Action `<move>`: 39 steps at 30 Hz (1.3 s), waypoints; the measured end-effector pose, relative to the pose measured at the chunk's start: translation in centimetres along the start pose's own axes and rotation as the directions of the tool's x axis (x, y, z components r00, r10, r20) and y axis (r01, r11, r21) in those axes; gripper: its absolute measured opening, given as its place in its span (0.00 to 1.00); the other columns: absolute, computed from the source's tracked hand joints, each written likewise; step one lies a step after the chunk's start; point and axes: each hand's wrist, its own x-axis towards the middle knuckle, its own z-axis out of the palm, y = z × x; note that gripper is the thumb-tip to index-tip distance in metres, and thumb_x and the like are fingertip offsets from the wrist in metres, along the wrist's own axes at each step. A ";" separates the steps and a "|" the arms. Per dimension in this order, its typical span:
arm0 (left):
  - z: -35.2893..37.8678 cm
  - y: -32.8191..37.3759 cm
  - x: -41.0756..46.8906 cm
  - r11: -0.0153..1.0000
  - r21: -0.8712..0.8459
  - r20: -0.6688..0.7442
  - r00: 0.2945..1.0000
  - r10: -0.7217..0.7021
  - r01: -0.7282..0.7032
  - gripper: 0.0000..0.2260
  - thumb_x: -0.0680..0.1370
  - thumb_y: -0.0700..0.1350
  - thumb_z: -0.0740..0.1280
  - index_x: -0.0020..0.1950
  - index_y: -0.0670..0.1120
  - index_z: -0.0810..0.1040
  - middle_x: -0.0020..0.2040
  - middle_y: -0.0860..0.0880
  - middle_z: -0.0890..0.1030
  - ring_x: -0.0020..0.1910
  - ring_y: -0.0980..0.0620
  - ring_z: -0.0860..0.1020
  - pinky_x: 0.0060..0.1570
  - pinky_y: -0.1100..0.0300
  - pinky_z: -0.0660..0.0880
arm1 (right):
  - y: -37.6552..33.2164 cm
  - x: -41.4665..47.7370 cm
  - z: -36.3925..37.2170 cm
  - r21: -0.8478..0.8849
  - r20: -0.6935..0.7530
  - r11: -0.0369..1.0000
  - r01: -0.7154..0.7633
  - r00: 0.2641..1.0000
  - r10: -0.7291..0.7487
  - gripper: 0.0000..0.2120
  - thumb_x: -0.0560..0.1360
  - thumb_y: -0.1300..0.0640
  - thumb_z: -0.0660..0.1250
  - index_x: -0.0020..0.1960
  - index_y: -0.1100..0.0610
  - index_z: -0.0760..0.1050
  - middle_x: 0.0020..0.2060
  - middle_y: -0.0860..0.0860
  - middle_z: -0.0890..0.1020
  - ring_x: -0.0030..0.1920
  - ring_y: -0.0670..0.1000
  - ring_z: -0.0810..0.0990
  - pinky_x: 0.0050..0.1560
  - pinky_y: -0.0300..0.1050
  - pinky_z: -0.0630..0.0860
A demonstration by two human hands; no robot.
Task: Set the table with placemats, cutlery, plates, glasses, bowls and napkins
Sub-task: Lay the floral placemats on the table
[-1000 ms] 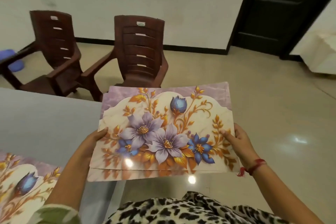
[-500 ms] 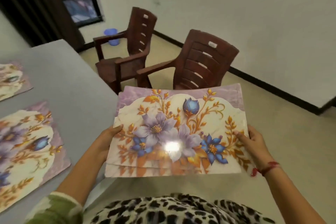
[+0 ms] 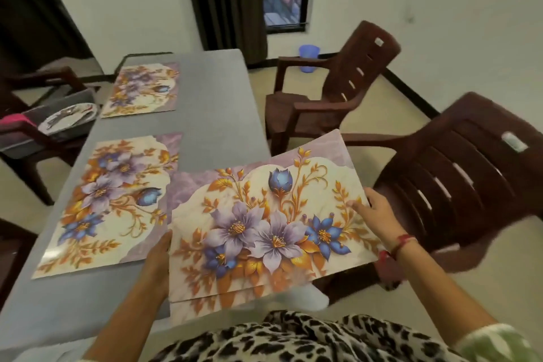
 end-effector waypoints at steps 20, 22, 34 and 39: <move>-5.0 -0.9 1.0 0.988 -0.075 -0.430 0.898 0.092 -0.137 0.08 0.80 0.38 0.61 0.51 0.35 0.78 0.40 0.39 0.81 0.38 0.44 0.79 0.36 0.58 0.75 | -11.8 21.8 17.3 -0.386 0.522 0.859 0.337 0.847 -0.098 0.12 0.73 0.63 0.68 0.54 0.56 0.71 0.48 0.53 0.77 0.48 0.53 0.76 0.46 0.45 0.72; -5.3 -1.7 0.3 0.993 -0.046 -0.417 0.905 0.083 -0.112 0.08 0.79 0.36 0.63 0.53 0.34 0.78 0.46 0.37 0.81 0.43 0.42 0.77 0.39 0.56 0.74 | -13.0 23.1 18.8 -0.458 0.567 0.802 0.383 0.821 -0.068 0.11 0.73 0.62 0.69 0.54 0.57 0.72 0.49 0.55 0.78 0.48 0.54 0.76 0.47 0.45 0.72; 0.1 -5.8 1.6 0.971 0.161 -0.511 0.827 0.235 -0.176 0.44 0.69 0.31 0.73 0.75 0.55 0.52 0.24 0.52 0.74 0.28 0.53 0.76 0.34 0.54 0.77 | -14.6 31.9 25.4 -0.547 0.682 0.608 0.575 0.727 -0.074 0.14 0.72 0.64 0.69 0.57 0.62 0.78 0.51 0.62 0.81 0.53 0.62 0.77 0.55 0.50 0.71; 2.5 -5.4 2.3 0.969 0.240 -0.610 0.766 0.200 -0.062 0.55 0.69 0.35 0.75 0.73 0.61 0.34 0.27 0.50 0.73 0.28 0.55 0.75 0.33 0.62 0.74 | -14.5 36.3 30.9 -0.388 0.838 0.606 0.695 0.540 -0.082 0.12 0.72 0.61 0.67 0.55 0.59 0.77 0.47 0.59 0.79 0.52 0.61 0.77 0.53 0.51 0.72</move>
